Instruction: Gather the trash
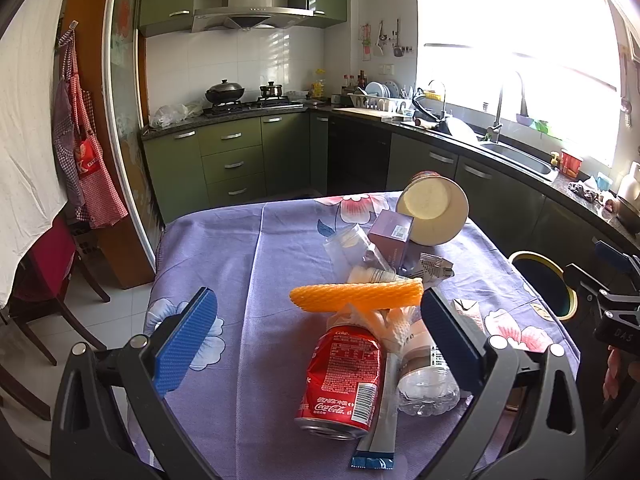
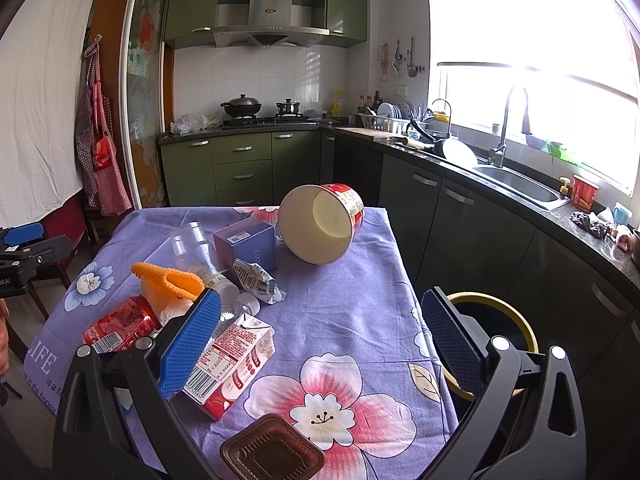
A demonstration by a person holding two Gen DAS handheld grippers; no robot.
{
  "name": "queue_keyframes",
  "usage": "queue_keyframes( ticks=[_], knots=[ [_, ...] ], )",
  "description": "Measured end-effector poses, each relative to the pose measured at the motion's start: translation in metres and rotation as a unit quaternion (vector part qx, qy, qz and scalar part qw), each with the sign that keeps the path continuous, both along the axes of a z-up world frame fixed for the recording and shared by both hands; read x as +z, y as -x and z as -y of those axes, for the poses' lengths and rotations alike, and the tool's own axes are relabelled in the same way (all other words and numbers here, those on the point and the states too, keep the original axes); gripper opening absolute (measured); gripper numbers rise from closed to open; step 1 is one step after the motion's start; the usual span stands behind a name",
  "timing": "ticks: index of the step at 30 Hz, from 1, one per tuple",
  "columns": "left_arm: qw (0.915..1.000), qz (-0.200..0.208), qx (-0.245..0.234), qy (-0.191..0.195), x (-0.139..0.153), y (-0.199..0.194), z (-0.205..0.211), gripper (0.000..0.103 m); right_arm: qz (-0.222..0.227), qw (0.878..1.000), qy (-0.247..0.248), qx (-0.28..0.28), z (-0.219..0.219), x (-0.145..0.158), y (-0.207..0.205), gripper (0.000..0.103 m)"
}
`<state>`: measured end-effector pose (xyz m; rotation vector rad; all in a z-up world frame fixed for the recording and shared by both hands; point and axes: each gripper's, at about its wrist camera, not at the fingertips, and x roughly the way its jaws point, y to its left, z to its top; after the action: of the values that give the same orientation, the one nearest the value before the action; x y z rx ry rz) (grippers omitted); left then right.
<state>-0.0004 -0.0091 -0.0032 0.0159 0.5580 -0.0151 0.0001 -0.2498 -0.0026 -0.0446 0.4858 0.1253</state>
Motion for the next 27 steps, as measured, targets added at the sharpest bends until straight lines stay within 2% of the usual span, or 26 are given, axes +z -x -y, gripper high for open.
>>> queue_keyframes(
  ticks=[27],
  knots=[
    [1.0000,-0.004,-0.005,0.002,-0.0042,-0.0011,0.0026,0.097,-0.001,1.000,0.000,0.000,0.0001,-0.0002,-0.0003,0.099]
  ],
)
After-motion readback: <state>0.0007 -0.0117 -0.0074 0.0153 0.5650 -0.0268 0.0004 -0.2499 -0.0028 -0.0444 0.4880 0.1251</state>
